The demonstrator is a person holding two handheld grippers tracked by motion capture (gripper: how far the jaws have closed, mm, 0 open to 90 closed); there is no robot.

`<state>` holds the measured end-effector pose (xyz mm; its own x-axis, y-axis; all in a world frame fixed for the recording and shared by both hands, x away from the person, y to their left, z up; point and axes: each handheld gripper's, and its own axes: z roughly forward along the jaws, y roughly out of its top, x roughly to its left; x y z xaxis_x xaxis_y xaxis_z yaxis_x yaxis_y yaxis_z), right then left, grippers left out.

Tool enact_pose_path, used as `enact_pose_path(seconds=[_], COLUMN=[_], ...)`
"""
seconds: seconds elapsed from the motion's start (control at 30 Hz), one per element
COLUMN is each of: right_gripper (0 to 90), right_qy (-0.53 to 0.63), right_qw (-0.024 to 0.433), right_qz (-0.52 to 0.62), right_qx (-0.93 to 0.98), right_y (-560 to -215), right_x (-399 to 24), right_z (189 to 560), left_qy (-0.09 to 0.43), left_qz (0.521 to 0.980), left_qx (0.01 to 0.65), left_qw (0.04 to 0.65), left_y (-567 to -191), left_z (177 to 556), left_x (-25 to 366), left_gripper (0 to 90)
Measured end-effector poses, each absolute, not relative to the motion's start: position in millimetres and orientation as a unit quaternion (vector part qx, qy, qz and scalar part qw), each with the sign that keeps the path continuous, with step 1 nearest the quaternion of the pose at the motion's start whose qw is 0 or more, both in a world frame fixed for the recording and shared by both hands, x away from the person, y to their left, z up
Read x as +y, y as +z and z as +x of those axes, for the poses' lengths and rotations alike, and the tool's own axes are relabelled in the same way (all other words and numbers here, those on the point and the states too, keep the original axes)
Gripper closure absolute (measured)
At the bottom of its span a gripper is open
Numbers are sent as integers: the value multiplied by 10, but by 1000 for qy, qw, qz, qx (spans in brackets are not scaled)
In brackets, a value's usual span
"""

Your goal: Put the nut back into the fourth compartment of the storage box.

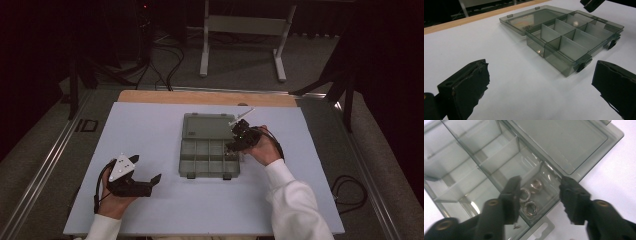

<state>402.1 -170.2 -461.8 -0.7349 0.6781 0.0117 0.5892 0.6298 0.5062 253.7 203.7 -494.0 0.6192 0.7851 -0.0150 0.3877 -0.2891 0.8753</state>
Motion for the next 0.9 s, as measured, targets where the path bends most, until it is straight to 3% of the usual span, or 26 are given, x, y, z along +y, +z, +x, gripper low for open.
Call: enact_pose_path(seconds=[0.5, 0.9], right_gripper=[240, 193], right_qy=[330, 357], right_qw=[105, 139], right_qz=[371, 370], right_qx=[862, 846], right_y=[-4497, -4498], right_x=[-1868, -1853], right_z=[4055, 4101], left_qy=[221, 217], left_qz=[768, 769], left_qx=[383, 381], left_qw=[463, 466], left_y=[-4937, -4950], left_z=[2562, 2606], left_x=[1988, 1877], left_gripper=[14, 14])
